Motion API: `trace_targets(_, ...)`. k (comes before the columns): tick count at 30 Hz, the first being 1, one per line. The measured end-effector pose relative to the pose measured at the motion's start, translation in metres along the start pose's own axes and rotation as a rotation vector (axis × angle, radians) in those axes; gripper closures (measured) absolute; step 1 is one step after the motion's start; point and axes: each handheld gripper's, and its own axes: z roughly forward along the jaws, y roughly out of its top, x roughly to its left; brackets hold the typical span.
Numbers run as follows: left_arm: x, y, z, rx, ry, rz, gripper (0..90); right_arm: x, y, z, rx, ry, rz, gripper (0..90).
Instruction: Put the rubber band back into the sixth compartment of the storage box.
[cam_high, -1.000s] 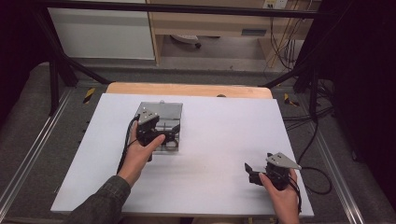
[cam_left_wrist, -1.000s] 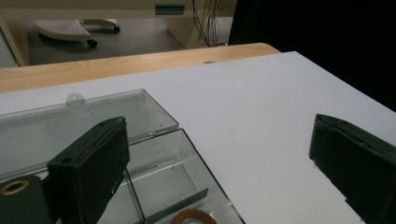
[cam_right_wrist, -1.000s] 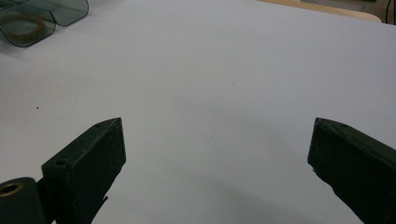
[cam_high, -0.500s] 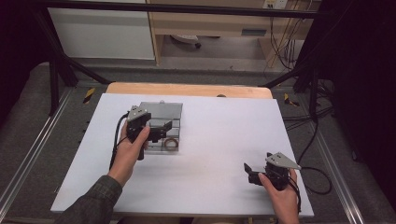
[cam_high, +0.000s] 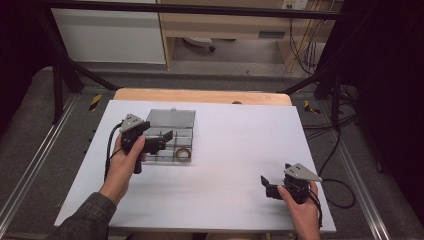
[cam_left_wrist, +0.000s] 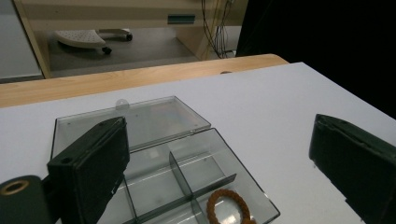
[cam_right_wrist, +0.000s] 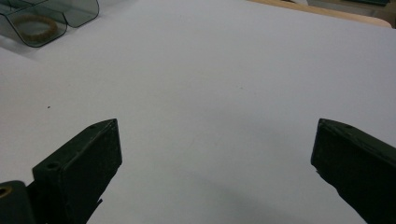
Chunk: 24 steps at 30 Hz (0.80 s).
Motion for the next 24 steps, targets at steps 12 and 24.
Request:
trace_targets(12,0.008,-0.013,-0.028,0.000,0.007,0.020,5.2,0.000,0.000,0.001,0.001,0.002,-0.002,3.0)
trace_targets(24,0.023,-0.025,-0.049,0.001,0.008,0.019,5.2,0.001,0.000,0.001,0.004,0.003,-0.002,2.7)
